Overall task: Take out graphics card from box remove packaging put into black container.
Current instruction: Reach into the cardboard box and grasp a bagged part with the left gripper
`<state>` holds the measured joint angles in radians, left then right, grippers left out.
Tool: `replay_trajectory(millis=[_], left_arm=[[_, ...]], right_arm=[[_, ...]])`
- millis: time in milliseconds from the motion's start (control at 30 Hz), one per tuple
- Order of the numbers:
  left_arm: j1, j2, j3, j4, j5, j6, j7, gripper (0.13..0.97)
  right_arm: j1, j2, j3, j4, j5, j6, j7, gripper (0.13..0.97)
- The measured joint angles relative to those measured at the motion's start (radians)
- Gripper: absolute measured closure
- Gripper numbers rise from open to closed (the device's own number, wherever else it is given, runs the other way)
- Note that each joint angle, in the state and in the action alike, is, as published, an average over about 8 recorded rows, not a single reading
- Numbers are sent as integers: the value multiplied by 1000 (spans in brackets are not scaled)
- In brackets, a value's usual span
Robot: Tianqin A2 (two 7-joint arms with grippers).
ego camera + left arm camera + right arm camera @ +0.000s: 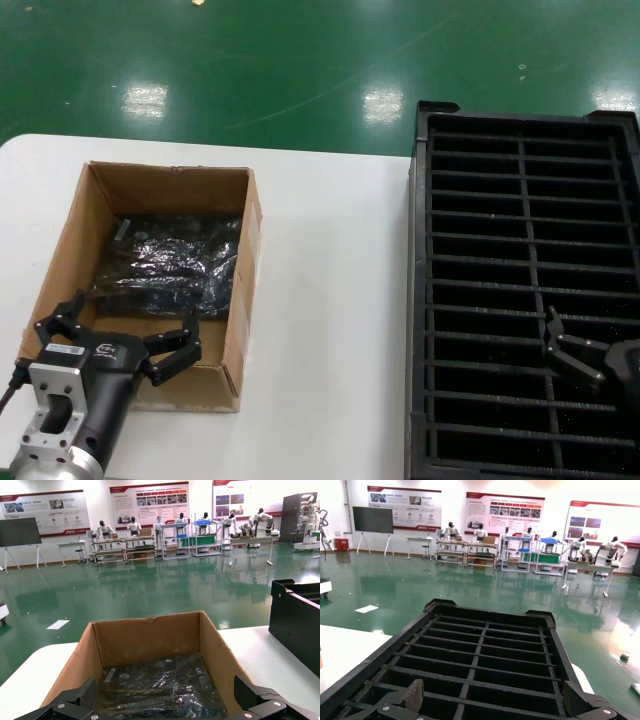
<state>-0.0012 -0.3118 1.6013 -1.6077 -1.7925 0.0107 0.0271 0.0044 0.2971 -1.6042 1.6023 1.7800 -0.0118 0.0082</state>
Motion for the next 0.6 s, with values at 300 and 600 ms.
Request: replay_trajectory(millis=[300,600], left_arm=[[0,0,0,0,0,0,0,132],[-35,-63,30,-9,-37,-61,13,132]], right_arm=[[0,0,0,0,0,0,0,129],[0,0,0,0,0,0,0,129]])
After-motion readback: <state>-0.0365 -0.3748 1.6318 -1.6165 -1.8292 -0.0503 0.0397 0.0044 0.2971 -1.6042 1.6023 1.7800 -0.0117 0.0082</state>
